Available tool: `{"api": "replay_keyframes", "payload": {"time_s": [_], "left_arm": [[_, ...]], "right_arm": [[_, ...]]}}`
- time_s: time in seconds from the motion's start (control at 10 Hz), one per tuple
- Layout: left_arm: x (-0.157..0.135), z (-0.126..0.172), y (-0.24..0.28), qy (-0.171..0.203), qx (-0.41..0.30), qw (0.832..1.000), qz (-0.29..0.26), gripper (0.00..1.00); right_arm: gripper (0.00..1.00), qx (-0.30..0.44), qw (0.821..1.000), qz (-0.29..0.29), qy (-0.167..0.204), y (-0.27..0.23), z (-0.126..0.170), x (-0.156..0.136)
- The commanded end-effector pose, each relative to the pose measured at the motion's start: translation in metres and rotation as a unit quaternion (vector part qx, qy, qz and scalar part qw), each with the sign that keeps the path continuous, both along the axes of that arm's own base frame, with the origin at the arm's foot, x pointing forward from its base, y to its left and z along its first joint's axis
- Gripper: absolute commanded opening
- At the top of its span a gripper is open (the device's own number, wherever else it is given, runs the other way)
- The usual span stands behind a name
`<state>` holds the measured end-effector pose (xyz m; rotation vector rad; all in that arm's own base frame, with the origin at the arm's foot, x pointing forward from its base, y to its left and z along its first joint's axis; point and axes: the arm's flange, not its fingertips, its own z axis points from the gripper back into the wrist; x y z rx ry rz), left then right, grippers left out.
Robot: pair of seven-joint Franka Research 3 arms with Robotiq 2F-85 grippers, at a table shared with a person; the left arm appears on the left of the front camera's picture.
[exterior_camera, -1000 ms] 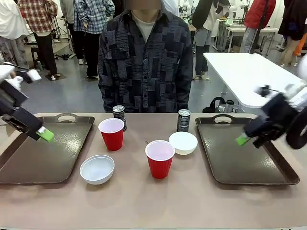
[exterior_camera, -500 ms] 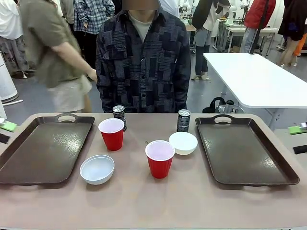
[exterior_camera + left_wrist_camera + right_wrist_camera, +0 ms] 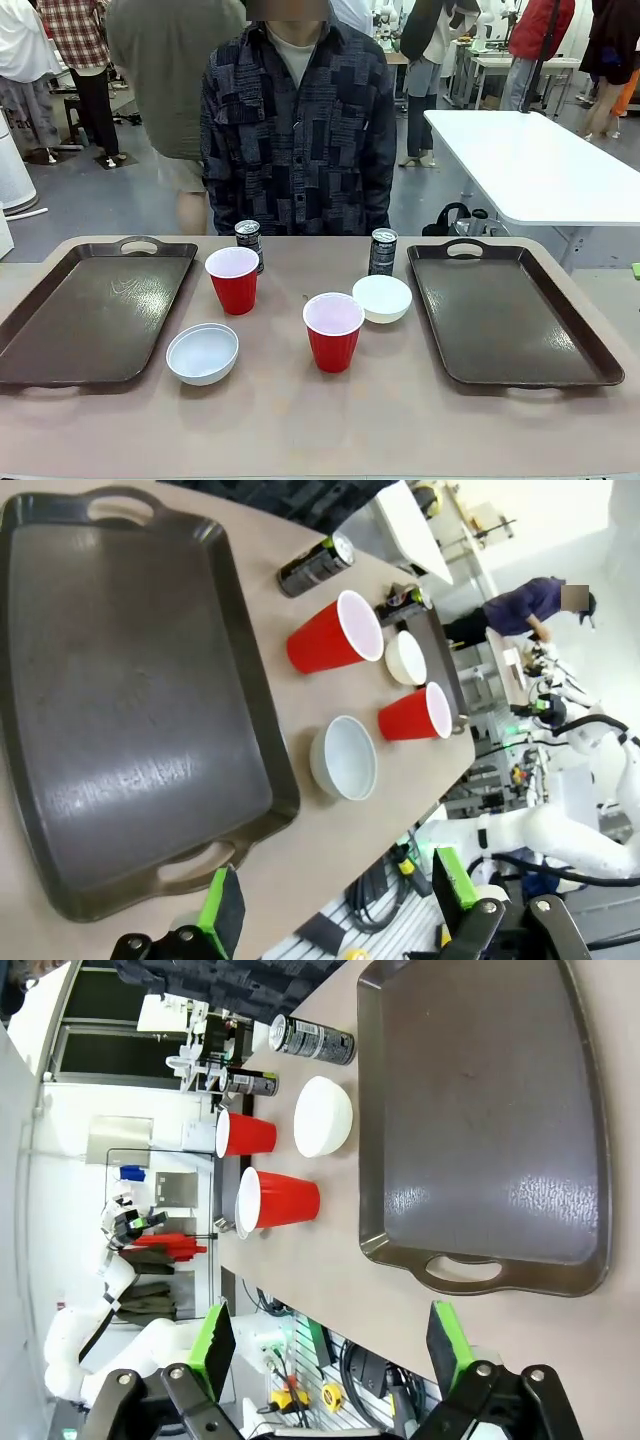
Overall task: Prepare tableware on both trays.
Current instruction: Pick up a Picnic Bowl from the table and place it on a Handle tray.
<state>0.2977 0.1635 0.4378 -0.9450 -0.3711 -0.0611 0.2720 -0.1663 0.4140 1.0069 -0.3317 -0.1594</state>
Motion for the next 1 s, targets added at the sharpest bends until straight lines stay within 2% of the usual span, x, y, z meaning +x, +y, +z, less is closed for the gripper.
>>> {"api": "replay_keyframes", "payload": {"time_s": [0.0, 0.1, 0.2, 0.9], "left_arm": [[-0.0012, 0.0008, 0.0002, -0.016, -0.010, 1.000, -0.009, 1.00], [-0.0027, 0.0002, -0.0009, -0.008, -0.002, 1.000, -0.008, 1.00], [-0.0017, 0.0017, 0.0007, -0.002, -0.003, 1.000, 0.000, 1.00], [-0.0017, 0.0017, 0.0007, -0.002, -0.003, 1.000, 0.000, 1.00]], "right_arm": [[1.00, 0.004, 1.000, 0.005, -0.011, 0.0017, -0.0023, -0.0007], [1.00, 0.006, 1.000, 0.020, -0.017, 0.0031, -0.0026, -0.0009], [1.00, -0.003, 1.000, 0.001, 0.001, 0.0012, 0.0005, 0.0005], [1.00, -0.003, 1.000, 0.001, 0.001, 0.0012, 0.0005, 0.0005]]}}
